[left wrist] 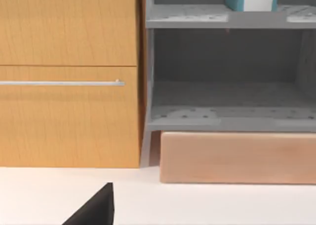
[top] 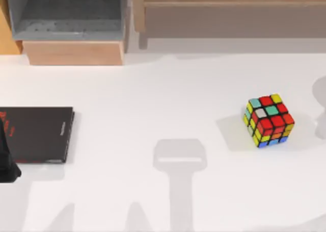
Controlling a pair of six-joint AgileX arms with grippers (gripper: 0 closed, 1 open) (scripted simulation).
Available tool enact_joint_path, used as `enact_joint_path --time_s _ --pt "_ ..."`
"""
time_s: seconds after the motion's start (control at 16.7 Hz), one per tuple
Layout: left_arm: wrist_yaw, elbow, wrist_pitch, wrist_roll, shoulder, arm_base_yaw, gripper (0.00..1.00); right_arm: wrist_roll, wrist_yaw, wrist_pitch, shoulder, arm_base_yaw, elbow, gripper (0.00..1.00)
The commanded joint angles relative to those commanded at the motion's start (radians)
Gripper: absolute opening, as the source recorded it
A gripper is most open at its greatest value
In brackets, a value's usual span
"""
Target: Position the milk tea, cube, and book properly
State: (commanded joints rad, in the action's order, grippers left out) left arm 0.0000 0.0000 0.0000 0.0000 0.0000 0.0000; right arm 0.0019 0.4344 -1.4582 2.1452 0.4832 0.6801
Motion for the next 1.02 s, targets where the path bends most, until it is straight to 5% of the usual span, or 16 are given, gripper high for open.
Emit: enact_joint_path --time_s 0.12,1.02 --pt "0.000 0.000 0.000 0.000 0.000 0.000 1.00 0.000 0.000 0.000 0.000 0.000 0.000 1.00" --pt "0.000 0.000 0.000 0.000 0.000 0.000 1.00 0.000 0.045 -0.072 -0.040 0.043 -0.111 1.00"
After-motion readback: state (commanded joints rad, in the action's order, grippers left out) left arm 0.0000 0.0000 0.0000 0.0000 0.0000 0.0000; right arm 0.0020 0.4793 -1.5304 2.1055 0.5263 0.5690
